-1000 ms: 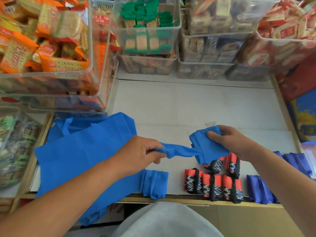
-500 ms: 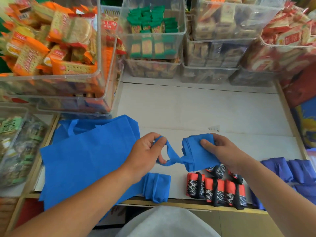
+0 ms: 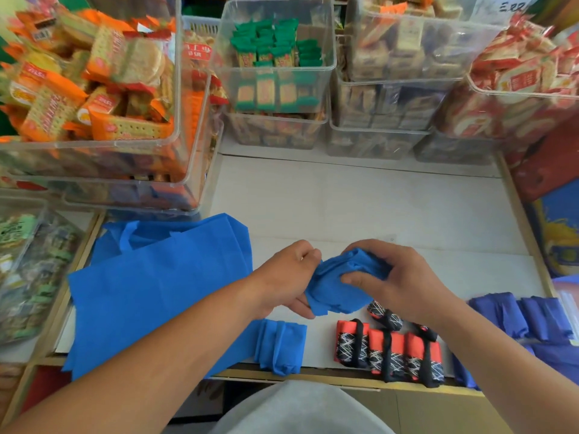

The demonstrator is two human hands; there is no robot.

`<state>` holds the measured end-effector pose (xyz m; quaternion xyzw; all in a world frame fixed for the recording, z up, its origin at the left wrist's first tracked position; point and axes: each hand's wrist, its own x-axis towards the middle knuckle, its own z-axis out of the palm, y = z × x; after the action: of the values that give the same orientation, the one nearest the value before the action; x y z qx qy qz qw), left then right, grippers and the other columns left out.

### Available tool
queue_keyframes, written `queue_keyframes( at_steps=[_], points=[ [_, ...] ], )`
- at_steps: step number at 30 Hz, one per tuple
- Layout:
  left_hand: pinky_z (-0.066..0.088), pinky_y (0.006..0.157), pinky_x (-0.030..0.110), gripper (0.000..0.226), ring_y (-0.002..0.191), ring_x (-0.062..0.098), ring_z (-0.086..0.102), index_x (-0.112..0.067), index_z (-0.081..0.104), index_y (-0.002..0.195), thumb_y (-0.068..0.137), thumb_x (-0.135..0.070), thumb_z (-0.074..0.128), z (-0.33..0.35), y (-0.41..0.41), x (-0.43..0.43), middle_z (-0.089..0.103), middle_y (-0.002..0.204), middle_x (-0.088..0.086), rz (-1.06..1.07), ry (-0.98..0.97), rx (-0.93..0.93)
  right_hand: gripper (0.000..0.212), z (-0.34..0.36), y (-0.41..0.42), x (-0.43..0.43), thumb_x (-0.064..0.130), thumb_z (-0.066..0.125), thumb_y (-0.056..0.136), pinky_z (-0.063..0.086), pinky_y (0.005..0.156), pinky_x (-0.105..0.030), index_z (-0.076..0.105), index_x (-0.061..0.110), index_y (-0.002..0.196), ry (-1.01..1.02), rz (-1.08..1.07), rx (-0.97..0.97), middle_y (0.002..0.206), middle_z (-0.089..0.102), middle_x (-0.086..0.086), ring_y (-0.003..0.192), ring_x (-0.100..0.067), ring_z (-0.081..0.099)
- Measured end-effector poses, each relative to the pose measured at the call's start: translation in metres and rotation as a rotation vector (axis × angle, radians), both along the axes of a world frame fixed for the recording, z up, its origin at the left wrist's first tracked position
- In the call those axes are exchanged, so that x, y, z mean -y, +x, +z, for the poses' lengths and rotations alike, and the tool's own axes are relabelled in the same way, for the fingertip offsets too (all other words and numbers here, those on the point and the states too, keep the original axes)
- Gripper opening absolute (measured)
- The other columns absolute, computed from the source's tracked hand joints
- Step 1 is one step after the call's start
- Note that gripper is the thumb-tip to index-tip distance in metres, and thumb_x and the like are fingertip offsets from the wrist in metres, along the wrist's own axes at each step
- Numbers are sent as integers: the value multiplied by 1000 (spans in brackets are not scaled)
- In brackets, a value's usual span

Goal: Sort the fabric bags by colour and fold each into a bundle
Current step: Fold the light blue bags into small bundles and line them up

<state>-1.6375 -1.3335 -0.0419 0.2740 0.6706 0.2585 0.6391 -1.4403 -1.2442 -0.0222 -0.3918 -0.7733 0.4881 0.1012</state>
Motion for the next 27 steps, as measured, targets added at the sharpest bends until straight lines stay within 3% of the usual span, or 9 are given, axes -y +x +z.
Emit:
queue_keyframes(
  at_steps=[3,8,10,13,15,16,20,23,27],
  points=[
    [65,76,48,28,78,35,75,-25,54,102,108,-47,37,1,3,6,62,107,14,7,92,-28,24,-12,0,5,29,82,85,58,73,-38,70,38,104,205,-39,54,91,72,18,87,-10,67],
    [65,69,44,26,84,38,75,-20,54,103,110,-41,40,2,6,10,62,114,22,91,142,-8,30,-19,-3,13,26,83,82,47,62,-21,67,36,105,529,-50,100,87,68,21,82,-8,57],
    [65,69,45,27,84,39,75,-15,53,106,110,-39,41,3,8,8,64,111,24,145,157,11,30,-17,-6,15,28,82,80,48,62,-22,69,36,105,572,-6,87,85,67,17,78,-10,58],
    [65,72,47,27,85,35,76,-13,53,105,110,-37,42,4,9,4,68,109,24,163,171,59,28,-3,-8,17,26,84,80,54,66,-24,75,36,105,256,-1,12,86,72,14,79,-9,65],
    [65,73,46,26,84,33,77,-15,54,104,110,-38,43,3,9,5,68,110,23,144,167,80,32,8,-4,15,14,87,79,54,63,-20,77,34,103,-30,-5,2,85,75,17,73,-6,68],
    [65,73,47,26,84,33,77,-15,55,104,110,-38,44,2,9,6,67,111,23,129,165,77,34,11,-1,15,10,86,80,51,60,-16,77,32,104,-68,45,18,82,74,20,67,-4,68],
    [65,72,48,26,82,31,77,-16,59,104,109,-38,47,1,15,9,65,110,16,84,185,56,38,12,6,14,0,78,83,44,54,-13,77,27,109,-127,150,79,69,69,22,51,-3,58],
    [65,75,47,24,87,26,75,-25,63,101,108,-42,47,5,17,8,61,115,4,35,253,7,34,10,5,16,1,78,84,43,53,-11,78,27,106,-131,74,49,67,67,23,52,-2,59],
    [65,79,42,27,101,15,67,-37,66,105,106,-49,43,13,17,4,47,124,-11,-10,335,-100,34,3,1,18,3,86,77,46,58,-13,79,29,98,-63,-61,-78,97,64,13,65,-7,62]
  ],
)
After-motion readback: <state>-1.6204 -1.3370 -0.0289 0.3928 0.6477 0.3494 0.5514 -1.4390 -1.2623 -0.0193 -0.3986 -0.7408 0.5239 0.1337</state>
